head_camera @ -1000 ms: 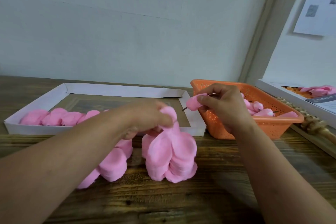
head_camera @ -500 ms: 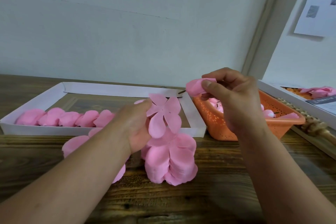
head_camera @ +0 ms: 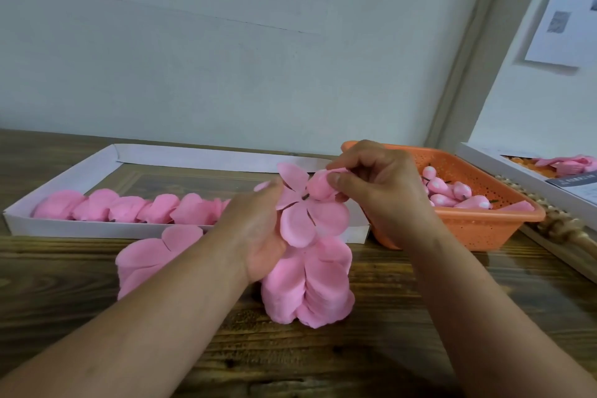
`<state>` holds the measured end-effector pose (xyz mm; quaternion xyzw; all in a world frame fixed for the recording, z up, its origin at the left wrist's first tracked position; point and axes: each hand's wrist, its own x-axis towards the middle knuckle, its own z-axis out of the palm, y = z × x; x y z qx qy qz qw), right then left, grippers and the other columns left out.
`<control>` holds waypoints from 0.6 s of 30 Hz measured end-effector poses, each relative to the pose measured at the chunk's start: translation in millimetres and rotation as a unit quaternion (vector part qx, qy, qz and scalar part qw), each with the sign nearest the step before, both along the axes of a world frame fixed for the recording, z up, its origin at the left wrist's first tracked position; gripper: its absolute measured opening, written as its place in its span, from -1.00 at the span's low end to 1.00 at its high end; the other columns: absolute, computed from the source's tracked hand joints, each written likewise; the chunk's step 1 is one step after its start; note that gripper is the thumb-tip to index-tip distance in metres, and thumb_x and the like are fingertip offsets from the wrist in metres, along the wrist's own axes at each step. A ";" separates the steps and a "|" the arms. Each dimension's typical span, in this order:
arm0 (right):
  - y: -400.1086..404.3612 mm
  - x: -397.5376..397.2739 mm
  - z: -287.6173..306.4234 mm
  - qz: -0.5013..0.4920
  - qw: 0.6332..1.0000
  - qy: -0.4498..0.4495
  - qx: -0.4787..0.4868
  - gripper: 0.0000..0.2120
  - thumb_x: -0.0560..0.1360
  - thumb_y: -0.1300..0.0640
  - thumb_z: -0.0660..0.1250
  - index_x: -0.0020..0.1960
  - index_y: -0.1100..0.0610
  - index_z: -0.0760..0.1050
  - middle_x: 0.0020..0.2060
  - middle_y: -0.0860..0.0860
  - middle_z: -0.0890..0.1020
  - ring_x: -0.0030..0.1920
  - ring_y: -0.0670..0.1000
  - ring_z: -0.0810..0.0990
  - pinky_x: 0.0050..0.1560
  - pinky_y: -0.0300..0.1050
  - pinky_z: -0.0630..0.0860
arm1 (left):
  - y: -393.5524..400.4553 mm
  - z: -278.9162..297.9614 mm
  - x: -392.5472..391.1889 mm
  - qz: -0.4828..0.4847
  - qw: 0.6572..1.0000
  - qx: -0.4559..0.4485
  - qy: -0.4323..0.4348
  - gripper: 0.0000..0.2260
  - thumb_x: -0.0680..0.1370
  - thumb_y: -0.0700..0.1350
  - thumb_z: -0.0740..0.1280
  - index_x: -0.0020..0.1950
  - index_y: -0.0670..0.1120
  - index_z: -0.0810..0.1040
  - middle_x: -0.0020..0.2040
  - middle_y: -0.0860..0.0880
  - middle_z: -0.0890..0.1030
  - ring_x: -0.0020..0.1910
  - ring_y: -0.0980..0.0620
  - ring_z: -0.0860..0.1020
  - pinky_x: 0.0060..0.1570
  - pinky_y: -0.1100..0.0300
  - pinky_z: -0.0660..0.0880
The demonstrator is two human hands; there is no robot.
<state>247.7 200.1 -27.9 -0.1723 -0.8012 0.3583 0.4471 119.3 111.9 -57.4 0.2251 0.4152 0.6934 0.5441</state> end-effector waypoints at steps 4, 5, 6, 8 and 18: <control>-6.5 -5.2 -5.3 -0.019 0.996 -0.061 0.067 -0.87 0.37 0.43 0.38 -0.22 0.24 0.61 -0.34 -0.03 0.52 -0.35 -0.15 0.47 -0.17 -0.44 0.37 | -2.9 0.9 2.6 -0.021 1.000 0.010 -0.007 -0.70 0.66 -0.17 0.03 0.21 -0.19 0.51 0.04 -0.18 0.63 -0.09 -0.07 0.63 -0.18 0.10 0.57; -8.7 -7.1 -6.6 -0.022 0.994 -0.071 0.078 -0.85 0.36 0.44 0.38 -0.23 0.23 0.62 -0.35 -0.11 0.49 -0.36 -0.20 0.46 -0.25 -0.43 0.35 | -3.0 0.8 3.0 -0.022 1.000 0.017 -0.007 -0.71 0.65 -0.20 0.04 0.24 -0.19 0.49 0.06 -0.18 0.63 -0.09 -0.08 0.62 -0.17 0.10 0.55; -10.2 -8.8 -7.4 -0.025 0.993 -0.078 0.085 -0.83 0.35 0.45 0.38 -0.24 0.21 0.62 -0.35 -0.16 0.46 -0.36 -0.23 0.45 -0.28 -0.42 0.33 | -3.1 0.7 3.5 -0.021 0.999 0.025 -0.011 -0.70 0.65 -0.20 0.04 0.28 -0.19 0.47 0.10 -0.18 0.62 -0.05 -0.09 0.61 -0.13 0.08 0.54; -10.3 -10.0 -7.1 -0.027 0.994 -0.078 0.074 -0.77 0.36 0.44 0.38 -0.25 0.13 0.62 -0.34 -0.16 0.47 -0.36 -0.23 0.47 -0.30 -0.40 0.34 | -4.6 0.8 4.1 -0.019 0.999 0.039 -0.018 -0.72 0.66 -0.17 0.04 0.25 -0.17 0.47 0.08 -0.17 0.64 -0.05 -0.08 0.62 -0.06 0.08 0.53; -8.7 -8.2 -4.7 -0.001 0.999 -0.043 -0.020 -0.80 0.39 0.42 0.39 -0.25 0.14 0.60 -0.21 0.15 0.63 -0.28 0.05 0.55 -0.22 0.03 0.53 | -10.4 -5.4 2.3 -0.035 0.996 0.040 0.074 -0.64 0.44 -0.15 0.34 0.23 -0.14 0.57 0.16 -0.22 0.61 0.10 -0.13 0.57 0.13 -0.08 0.47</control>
